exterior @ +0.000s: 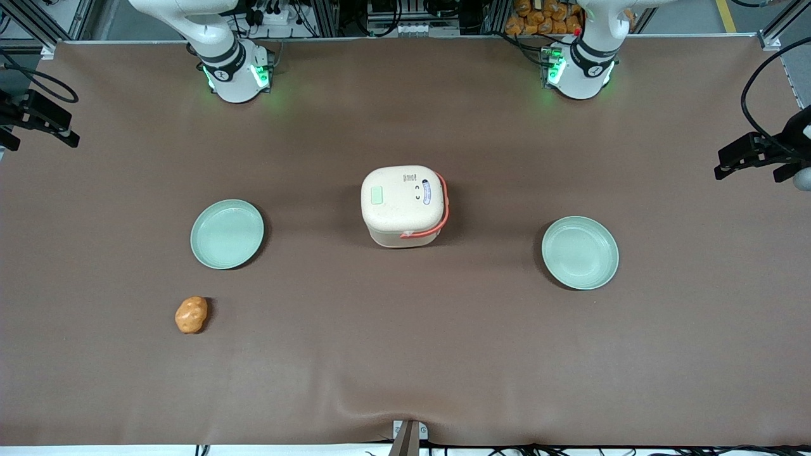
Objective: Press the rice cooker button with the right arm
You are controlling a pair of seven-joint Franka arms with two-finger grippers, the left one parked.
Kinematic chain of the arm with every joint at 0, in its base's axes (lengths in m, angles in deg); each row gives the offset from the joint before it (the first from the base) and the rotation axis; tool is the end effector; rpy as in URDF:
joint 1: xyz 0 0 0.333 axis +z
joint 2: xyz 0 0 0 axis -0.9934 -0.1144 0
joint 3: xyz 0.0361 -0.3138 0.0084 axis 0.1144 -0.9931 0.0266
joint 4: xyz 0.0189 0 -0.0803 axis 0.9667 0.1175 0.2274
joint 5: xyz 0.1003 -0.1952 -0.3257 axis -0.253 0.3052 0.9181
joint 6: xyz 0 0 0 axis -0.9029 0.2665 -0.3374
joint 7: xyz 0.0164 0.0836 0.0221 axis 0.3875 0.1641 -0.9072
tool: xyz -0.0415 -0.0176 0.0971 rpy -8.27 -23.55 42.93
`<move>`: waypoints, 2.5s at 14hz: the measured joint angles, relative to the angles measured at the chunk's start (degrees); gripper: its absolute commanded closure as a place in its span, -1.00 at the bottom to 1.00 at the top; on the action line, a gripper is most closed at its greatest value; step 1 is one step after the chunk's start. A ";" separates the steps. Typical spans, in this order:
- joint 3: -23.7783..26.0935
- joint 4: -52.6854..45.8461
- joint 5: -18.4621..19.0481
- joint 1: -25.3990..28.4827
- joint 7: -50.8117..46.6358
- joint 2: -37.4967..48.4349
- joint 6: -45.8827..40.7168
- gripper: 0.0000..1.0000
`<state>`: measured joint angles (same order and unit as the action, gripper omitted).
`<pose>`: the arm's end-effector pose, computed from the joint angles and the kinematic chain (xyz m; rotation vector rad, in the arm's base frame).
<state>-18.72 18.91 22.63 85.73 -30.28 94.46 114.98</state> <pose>0.5148 -0.0312 0.6669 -3.1208 -0.0429 -0.0482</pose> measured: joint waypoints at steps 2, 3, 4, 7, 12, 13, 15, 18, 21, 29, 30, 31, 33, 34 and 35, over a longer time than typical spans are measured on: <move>0.03 0.00 0.00 0.00 -0.48 0.00 -0.08 -1.00; 0.08 -0.01 0.00 0.00 -0.81 0.00 -0.21 -1.00; 0.15 -0.05 0.00 0.00 -0.93 0.00 -0.27 -1.00; 0.20 -0.40 -0.08 0.00 -1.04 0.00 -0.42 -1.00; 0.80 -0.40 -0.23 0.05 -1.10 0.00 -1.59 -1.00; 0.95 -0.41 -0.26 0.19 -1.20 0.00 -1.86 -1.00; 1.63 -0.44 -0.32 0.56 -2.01 0.00 -2.38 -1.00; 4.35 -0.87 -0.40 0.88 -5.01 0.00 -2.71 -1.00; 9.71 -1.47 -0.48 1.26 -12.92 0.01 -2.86 -1.00; 14.91 -1.04 -0.54 12.77 -30.35 -5.71 4.35 -0.33; 14.94 -1.01 -0.54 14.78 -32.12 -7.25 5.23 0.09; 14.96 -0.98 -0.53 16.55 -33.37 -8.73 6.12 0.67; 14.97 -0.93 -0.52 19.20 -35.18 -11.38 7.74 1.00; 14.94 -0.91 -0.50 20.33 -36.23 -12.55 8.40 1.00; 14.92 -0.90 -0.44 21.61 -37.46 -13.54 9.20 1.00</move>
<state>-3.80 18.01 22.20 107.34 -67.74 80.92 124.17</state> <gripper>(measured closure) 0.683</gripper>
